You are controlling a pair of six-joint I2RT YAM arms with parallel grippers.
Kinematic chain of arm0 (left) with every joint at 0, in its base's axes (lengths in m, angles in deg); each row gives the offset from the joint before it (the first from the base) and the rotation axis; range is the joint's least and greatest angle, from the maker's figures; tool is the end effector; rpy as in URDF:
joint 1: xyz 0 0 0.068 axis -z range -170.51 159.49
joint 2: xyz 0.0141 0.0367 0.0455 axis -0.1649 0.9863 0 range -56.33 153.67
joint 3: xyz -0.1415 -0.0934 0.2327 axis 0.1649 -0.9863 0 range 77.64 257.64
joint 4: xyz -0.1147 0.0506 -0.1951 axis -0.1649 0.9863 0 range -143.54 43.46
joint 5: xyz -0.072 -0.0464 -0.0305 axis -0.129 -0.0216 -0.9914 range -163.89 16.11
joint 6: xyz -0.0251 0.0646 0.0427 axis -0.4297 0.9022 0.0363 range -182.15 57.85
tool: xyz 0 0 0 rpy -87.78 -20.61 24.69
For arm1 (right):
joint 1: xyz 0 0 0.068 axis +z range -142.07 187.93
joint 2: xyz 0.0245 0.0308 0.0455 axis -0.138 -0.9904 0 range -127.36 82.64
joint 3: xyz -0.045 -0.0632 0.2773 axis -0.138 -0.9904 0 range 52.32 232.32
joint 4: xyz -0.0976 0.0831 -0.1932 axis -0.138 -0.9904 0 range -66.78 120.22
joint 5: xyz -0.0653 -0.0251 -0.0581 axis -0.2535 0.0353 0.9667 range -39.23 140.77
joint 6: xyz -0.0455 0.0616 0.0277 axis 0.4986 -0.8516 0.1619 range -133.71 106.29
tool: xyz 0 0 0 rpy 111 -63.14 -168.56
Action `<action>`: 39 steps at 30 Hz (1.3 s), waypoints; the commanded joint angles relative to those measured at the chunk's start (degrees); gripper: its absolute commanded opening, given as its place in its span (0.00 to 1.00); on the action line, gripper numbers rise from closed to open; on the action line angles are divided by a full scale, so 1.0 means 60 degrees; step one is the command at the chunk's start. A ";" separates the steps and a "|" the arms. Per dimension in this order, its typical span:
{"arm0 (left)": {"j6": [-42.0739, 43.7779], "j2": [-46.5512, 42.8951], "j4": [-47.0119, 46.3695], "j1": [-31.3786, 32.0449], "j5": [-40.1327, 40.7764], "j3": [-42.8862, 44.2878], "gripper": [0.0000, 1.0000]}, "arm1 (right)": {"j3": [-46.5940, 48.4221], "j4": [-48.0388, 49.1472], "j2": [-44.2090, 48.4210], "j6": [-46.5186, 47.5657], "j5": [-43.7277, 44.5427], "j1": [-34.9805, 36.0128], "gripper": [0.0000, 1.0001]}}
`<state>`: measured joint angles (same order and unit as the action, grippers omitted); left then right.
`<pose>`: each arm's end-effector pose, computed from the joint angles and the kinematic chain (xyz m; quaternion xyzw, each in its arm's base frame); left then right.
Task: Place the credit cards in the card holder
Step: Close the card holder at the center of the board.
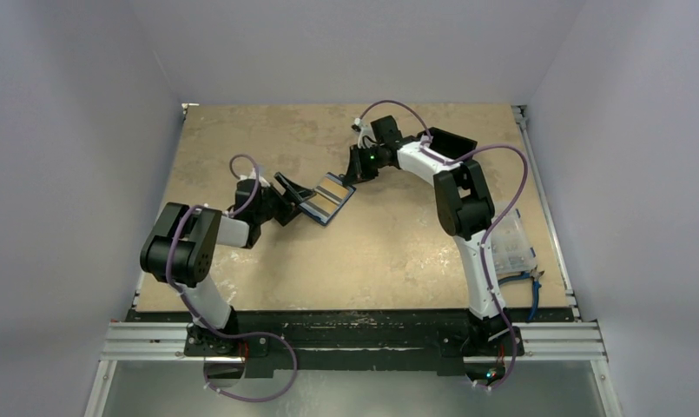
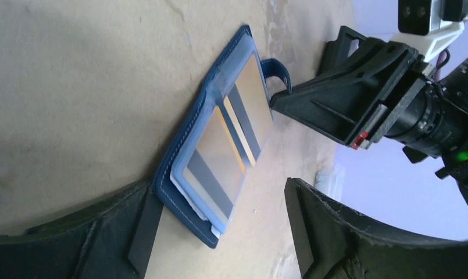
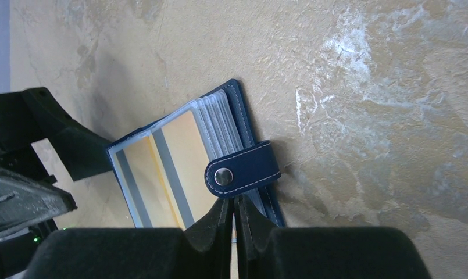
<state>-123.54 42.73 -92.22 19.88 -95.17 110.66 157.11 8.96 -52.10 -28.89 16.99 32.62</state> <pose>0.3196 -0.0846 0.1549 -0.2749 0.7991 -0.4272 0.3214 0.4512 0.2507 0.1542 -0.1710 0.8914 0.3660 0.2054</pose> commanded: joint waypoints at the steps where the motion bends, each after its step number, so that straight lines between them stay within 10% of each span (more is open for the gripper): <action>1: -0.1196 -0.0271 -0.1774 0.0243 -0.0680 -0.0463 0.79 | -0.0298 -0.0078 -0.0314 0.0233 0.0575 0.0025 0.13; 26: -0.1871 0.2348 -0.1110 0.1066 -0.1491 0.3025 0.75 | -0.3572 0.3002 0.2372 -0.2409 -0.0906 -0.0438 0.34; 34: -0.0888 0.2453 0.1494 0.1069 -0.1274 0.3641 0.68 | -0.3834 0.3607 0.3121 -0.1123 0.1486 -0.0156 0.44; 39: -0.0518 0.2710 0.3006 0.1011 -0.1138 0.4142 0.46 | -0.3265 0.3559 0.3011 -0.0004 0.2958 0.0413 0.50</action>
<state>-130.84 57.05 -84.06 26.00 -103.06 132.62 134.38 28.13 -36.45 -36.45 25.06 32.23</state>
